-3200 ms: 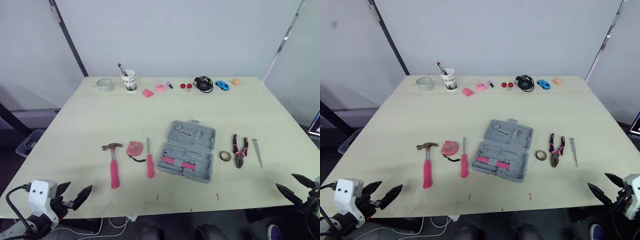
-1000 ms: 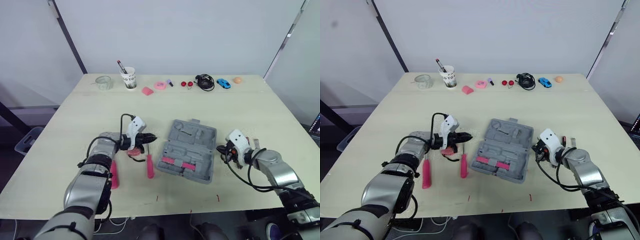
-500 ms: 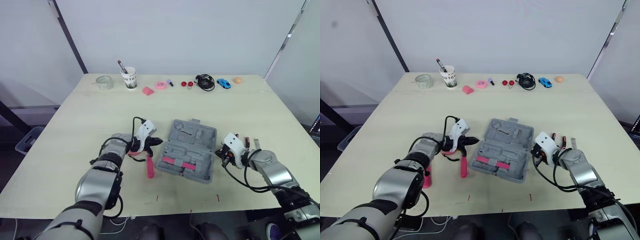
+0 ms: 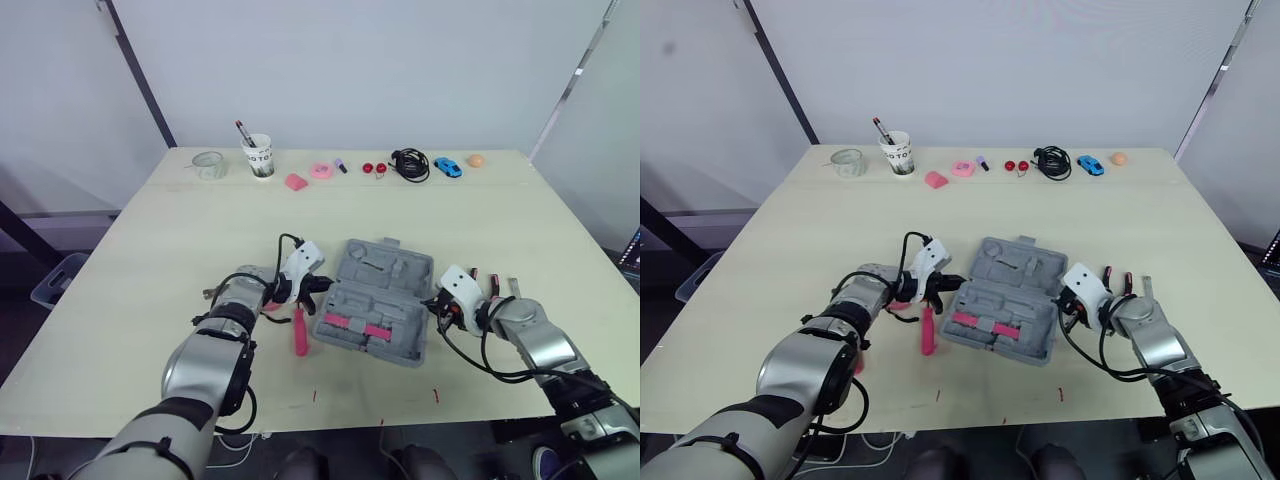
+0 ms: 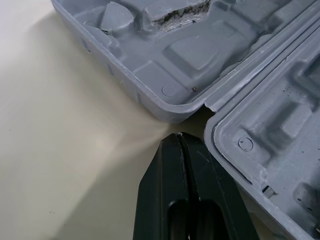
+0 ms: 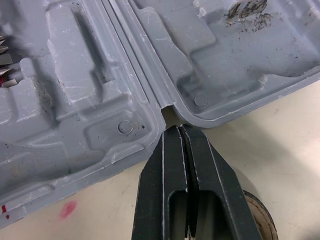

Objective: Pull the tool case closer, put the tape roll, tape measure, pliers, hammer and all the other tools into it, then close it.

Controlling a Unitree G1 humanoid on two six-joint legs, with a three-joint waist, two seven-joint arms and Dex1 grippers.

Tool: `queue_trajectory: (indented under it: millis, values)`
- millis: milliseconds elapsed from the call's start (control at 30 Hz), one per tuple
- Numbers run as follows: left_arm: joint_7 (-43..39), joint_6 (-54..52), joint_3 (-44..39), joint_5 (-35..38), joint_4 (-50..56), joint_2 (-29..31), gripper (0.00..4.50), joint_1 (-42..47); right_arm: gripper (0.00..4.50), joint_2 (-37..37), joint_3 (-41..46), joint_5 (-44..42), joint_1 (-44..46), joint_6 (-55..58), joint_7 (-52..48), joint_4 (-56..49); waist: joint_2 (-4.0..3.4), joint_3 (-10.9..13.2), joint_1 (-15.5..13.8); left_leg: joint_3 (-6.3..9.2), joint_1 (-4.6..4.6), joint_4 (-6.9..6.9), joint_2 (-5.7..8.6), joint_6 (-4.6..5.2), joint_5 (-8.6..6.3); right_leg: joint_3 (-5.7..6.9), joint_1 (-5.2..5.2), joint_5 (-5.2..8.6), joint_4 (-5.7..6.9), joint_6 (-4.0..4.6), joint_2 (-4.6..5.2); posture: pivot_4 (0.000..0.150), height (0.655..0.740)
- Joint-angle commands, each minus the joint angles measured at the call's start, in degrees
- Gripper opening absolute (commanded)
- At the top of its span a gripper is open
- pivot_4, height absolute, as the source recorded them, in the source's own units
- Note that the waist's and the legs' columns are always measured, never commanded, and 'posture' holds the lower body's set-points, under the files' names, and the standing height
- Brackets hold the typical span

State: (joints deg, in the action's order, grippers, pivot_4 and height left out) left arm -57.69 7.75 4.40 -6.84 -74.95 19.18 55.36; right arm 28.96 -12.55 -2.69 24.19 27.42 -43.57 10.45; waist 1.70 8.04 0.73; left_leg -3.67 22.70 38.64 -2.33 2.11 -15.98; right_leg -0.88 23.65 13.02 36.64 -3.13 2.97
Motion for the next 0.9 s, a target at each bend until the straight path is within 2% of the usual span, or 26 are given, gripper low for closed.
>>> queue_trajectory:
  millis: [33, 533, 900]
  values:
    - [-2.42, -0.18, -0.08, -0.05, 0.31, -0.04, 0.04, 0.55, 0.00, -0.46, 0.12, -0.34, 1.17, 0.03, -0.82, -0.91, 0.00, 0.00, 0.01, 0.00, 0.00, 0.00, 0.00, 0.00, 0.00, 0.00, 0.00, 0.00, 0.00, 0.00, 0.00, 0.150, 0.7400]
    - [-9.80, -1.74, 0.01, 0.76, 2.06, 0.69, 0.04, -1.56, 0.00, -0.24, 0.00, -1.37, 0.05, 0.55, -3.94, -1.90, 0.00, -0.01, 0.02, 0.01, 0.00, 0.00, 0.00, 0.00, 0.00, 0.01, 0.00, 0.00, 0.01, 0.00, 0.00, 0.150, 0.7400]
    - [-15.67, -4.39, 0.37, 2.44, 8.08, 1.41, 0.04, -6.09, 0.00, 0.53, -0.22, -1.89, -1.66, 0.28, -7.01, -2.96, 0.00, -0.02, 0.00, 0.05, -0.01, 0.04, 0.00, 0.00, 0.00, 0.02, -0.01, 0.00, 0.06, 0.00, 0.00, 0.150, 0.7400]
